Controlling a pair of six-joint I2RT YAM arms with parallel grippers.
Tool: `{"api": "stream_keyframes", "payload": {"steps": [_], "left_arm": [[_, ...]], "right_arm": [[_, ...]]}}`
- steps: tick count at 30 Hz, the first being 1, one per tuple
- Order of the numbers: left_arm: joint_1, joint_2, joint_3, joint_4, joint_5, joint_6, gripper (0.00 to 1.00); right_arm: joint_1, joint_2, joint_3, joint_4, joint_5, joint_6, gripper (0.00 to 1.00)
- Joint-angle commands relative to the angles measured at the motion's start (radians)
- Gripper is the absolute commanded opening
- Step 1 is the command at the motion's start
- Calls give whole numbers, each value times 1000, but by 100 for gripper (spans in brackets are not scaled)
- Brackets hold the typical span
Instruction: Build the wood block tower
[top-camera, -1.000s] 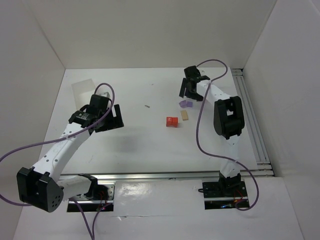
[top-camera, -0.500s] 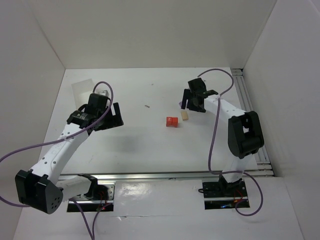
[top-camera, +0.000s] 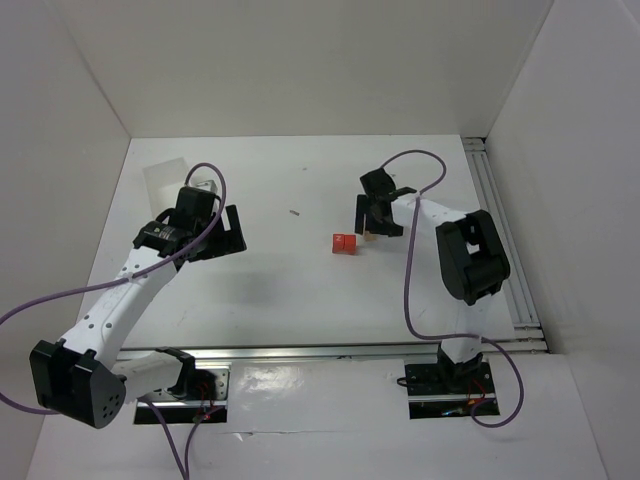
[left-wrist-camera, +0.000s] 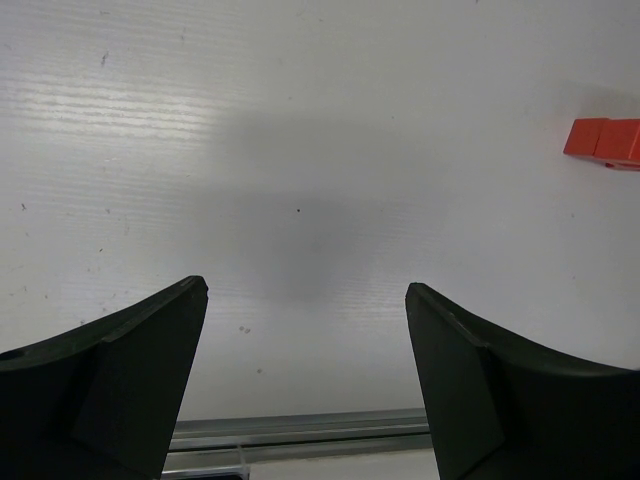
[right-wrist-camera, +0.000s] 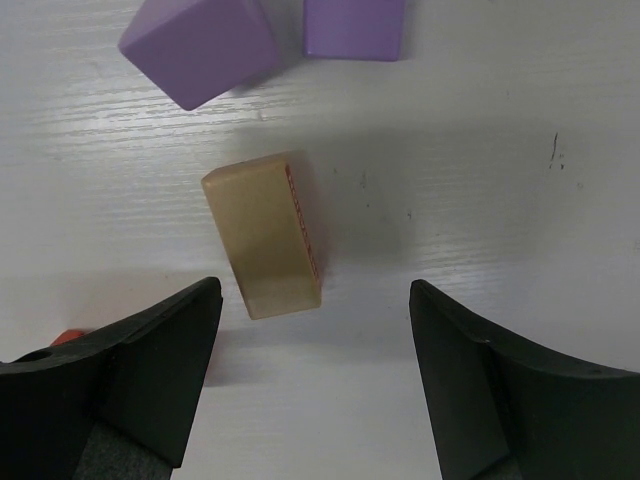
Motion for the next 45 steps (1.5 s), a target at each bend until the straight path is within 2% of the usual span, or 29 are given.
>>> {"api": "stream_keyframes", "payload": {"steps": [1,11,16,21,22,29,36,38,44,45], "left_arm": [[-3,-22,6,3,-12,14,93],[-3,-22,-13,13,6,14,93],[-3,-22,-13,13,6,14,93],[-3,-13,-22,23,17,14,93],[-3,-13,-22,32,17,14,93],[-3,5,-31,42,17,14,93],[-3,15,-31,52,17,14,93],[-3,25,-31,52,17,14,93],[-3,35,-31,62,17,14,93],[-3,35,-31,62,17,14,93]], "right_arm": [[-9,9,13,6,55,10,82],[-146,-73,-87,6,67,20,82],[-146,-118,-87,24,57,70,82],[-112,-175,-97,104,21,72,97],[-112,-166,-97,104,0,63,99],[-84,11,56,38,-9,53,99],[-66,74,65,55,-9,63,99],[-55,83,65,55,23,63,96],[-35,83,65,55,67,63,77],[-35,83,76,44,67,63,67]]}}
